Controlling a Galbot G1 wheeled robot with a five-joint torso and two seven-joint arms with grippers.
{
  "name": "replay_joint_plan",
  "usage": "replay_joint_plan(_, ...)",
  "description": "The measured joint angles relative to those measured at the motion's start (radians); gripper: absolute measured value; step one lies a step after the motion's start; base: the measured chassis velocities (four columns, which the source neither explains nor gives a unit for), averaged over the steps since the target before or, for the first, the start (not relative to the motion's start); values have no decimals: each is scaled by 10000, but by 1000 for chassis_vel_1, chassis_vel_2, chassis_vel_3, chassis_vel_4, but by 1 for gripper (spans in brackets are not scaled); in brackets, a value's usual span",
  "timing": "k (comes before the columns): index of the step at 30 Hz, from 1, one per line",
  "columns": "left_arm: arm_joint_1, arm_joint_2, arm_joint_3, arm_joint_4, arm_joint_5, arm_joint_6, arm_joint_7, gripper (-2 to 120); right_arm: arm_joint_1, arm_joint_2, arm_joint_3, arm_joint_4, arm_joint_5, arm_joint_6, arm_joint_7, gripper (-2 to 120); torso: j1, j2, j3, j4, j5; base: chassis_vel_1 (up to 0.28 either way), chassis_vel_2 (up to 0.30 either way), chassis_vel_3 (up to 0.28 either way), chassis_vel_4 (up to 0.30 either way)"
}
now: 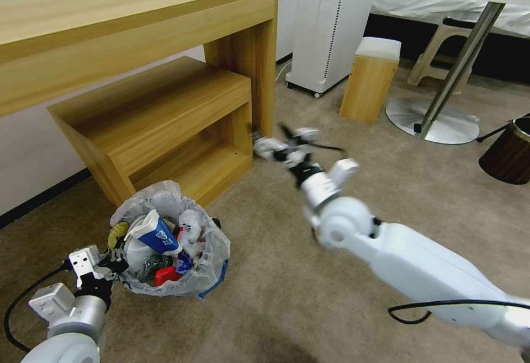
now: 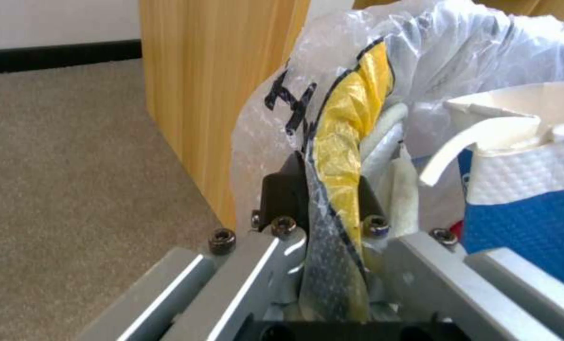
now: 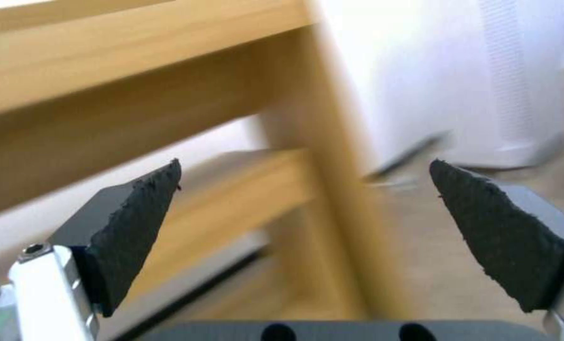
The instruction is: Pick up the trash bin and place the garbage on the floor into it.
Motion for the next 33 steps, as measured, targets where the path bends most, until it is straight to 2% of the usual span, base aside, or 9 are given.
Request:
replay_joint_plan(1, 0, 15, 0, 2, 7, 5, 2, 3, -366, -143, 501, -61, -122, -85, 100, 100, 0, -1, 1, -1, 0, 0, 0, 0, 0)
replay_joint_plan(2, 0, 44, 7, 2, 18, 19, 5, 3, -1147, -383, 1500, -121, -379, -279, 256, 100, 0, 0, 0, -1, 3, 0, 0, 0, 0)
replay_joint_plan(3, 0, 44, 7, 2, 18, 19, 5, 3, -1147, -383, 1500, -121, -379, -279, 256, 100, 0, 0, 0, -1, 3, 0, 0, 0, 0)
replay_joint_plan(5, 10, 77, 25, 19, 50, 23, 32, 3, -2321, -541, 2702, -241, -896, -388, 350, 100, 0, 0, -1, -3, 1, 0, 0, 0, 0)
replay_joint_plan(6, 10, 77, 25, 19, 50, 23, 32, 3, -2321, -541, 2702, -241, -896, -388, 350, 100, 0, 0, -1, -3, 1, 0, 0, 0, 0)
replay_joint_plan(12, 67, 123, 46, -3, 147, 23, 48, 3, -4202, -479, 4542, -407, -2381, -751, 763, 100, 0, 0, -1, 1, 0, 0, 0, 0, 0)
replay_joint_plan(19, 195, 143, 46, -121, 217, 16, 97, 3, -5408, -221, 5632, -502, -3926, -1175, 1385, 100, 0, 0, -1, 0, 0, 0, 0, 0, 0)
replay_joint_plan(25, 216, 115, 89, -170, 258, 4, 119, 3, -6044, -123, 6181, -461, -4193, -1252, 1529, 100, 0, 0, -1, -1, -2, 0, 0, 0, 0)
replay_joint_plan(33, 298, 86, 123, -314, 307, -9, 142, 3, -6578, 79, 6557, -495, -4556, -733, 1415, 100, 0, 0, 0, 0, -2, -5, -4, -4, -7)
